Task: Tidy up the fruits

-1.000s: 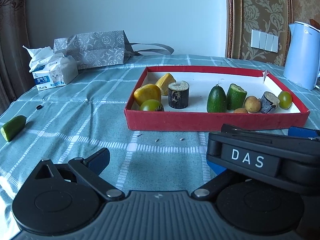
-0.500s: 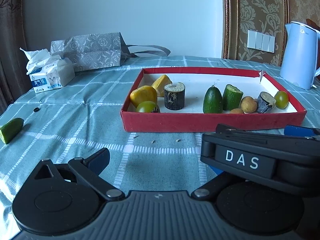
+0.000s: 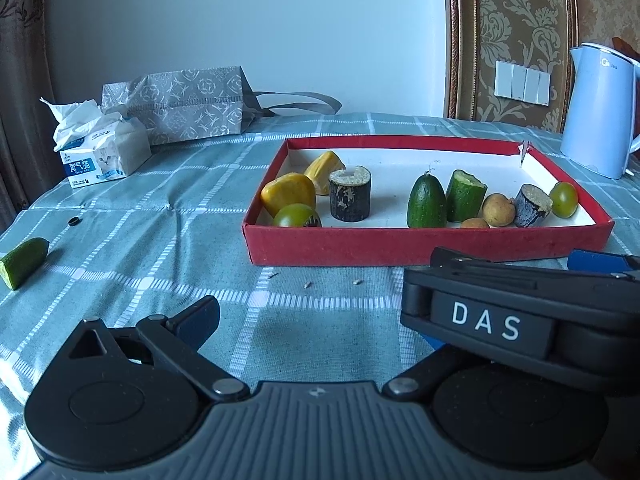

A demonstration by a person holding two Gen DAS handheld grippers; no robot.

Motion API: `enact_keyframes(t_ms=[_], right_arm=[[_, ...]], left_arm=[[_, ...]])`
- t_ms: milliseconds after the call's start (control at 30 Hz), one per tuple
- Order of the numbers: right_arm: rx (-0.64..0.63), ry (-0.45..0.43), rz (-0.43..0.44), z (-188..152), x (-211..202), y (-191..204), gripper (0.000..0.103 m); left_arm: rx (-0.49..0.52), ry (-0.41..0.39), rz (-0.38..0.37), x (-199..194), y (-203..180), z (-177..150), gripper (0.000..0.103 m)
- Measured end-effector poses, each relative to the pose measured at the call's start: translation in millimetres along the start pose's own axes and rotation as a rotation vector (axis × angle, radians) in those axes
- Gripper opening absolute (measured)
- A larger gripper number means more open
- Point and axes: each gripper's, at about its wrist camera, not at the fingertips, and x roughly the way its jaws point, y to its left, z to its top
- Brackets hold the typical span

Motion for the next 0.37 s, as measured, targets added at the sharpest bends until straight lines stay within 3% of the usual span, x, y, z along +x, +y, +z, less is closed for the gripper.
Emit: enact_keyframes(t_ms=[200, 367], right_arm=[[0.001, 0.001, -0.001, 0.8, 0.6, 0.1, 0.103], [0.005, 0.003, 0.002, 0.6, 1.5, -0.5, 0.103]], left_arm=[[-0.012, 0.018, -0.035, 3.6, 1.5, 0.1, 0.103], [-0.015, 0.028, -0.022, 4.5, 0.1, -0.5, 0.103]])
